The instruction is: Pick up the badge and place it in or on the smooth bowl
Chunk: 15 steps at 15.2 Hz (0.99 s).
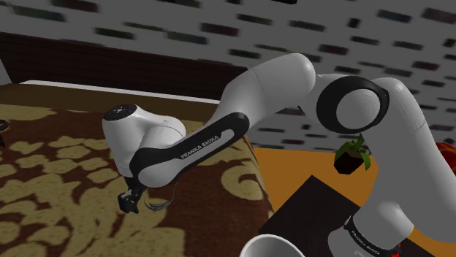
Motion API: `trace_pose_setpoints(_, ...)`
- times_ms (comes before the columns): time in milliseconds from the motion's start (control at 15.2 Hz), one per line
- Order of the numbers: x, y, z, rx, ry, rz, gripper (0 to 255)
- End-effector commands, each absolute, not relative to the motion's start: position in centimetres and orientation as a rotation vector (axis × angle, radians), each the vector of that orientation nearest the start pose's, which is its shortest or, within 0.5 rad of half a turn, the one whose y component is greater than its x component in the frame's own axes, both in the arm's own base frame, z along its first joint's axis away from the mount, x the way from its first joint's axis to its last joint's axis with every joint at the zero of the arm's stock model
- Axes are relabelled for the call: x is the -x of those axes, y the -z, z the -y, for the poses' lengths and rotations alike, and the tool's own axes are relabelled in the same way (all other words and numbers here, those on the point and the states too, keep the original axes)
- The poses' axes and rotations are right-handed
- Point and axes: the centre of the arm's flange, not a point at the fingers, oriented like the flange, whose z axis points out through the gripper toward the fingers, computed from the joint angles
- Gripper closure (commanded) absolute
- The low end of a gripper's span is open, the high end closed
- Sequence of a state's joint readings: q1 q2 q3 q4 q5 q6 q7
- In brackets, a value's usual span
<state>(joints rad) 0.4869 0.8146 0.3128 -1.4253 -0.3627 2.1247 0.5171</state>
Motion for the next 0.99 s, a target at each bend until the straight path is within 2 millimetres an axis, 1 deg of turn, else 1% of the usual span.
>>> trace_pose_setpoints(0,-54.2,-20.9,-47.3,3.175,-0.016,0.647,0)
trace_pose_setpoints(132,-54.2,-19.8,-47.2,3.175,-0.016,0.647,0)
trace_pose_setpoints(198,-54.2,-19.0,-47.1,3.175,-0.016,0.647,0)
trace_pose_setpoints(726,-54.2,-19.0,-47.1,3.175,-0.016,0.647,0)
trace_pose_setpoints(792,-54.2,-19.0,-47.1,3.175,-0.016,0.647,255)
trace_pose_setpoints(924,-54.2,-19.0,-47.1,3.175,-0.016,0.647,255)
